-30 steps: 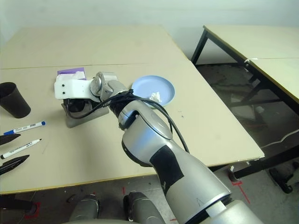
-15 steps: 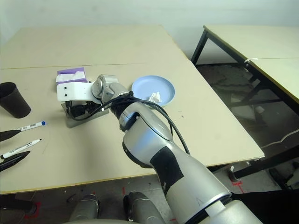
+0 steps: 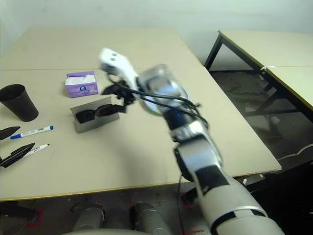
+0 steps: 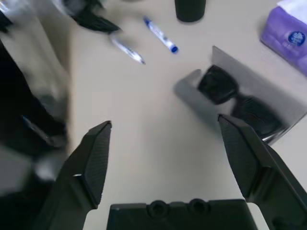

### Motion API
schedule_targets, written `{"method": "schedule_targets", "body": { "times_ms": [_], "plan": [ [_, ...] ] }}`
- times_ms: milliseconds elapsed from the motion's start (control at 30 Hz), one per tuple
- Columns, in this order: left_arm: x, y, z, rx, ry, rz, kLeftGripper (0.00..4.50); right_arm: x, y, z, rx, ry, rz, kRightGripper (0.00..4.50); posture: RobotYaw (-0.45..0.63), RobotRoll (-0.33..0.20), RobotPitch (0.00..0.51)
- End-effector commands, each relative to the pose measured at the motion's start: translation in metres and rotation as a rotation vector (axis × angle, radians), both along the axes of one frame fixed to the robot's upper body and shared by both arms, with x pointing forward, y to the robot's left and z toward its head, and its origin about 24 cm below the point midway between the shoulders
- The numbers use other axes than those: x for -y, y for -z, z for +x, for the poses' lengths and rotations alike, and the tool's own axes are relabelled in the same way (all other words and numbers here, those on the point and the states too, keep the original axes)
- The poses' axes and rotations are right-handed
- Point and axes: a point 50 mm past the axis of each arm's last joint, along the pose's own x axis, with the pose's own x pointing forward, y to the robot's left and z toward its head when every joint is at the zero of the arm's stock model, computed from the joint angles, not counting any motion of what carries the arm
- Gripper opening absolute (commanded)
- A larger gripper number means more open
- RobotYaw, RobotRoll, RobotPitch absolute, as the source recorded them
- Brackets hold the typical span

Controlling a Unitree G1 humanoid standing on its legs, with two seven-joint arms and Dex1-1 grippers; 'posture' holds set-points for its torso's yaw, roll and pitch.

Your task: Organize and tidy the items on the table.

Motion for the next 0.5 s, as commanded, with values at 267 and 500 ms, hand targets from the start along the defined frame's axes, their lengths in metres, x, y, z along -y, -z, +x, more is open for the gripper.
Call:
{"method": "schedule_targets", "body": {
  "times_ms": [267, 500],
  "plan": [
    [0.016, -0.008, 0.047, -0.006, -0.051, 0.037, 4.3, 0.042, 0.057, -0.045, 0.06, 0.189, 0.114, 4.5, -0.02, 0.0, 0.098],
    [0.017, -0.014, 0.074, -0.015, -0.091, 0.064, 2.26, 0.052, 0.07, -0.041, 0.17, 0.278, 0.246, 4.5, -0.04, 0.0, 0.094]
  ]
}}
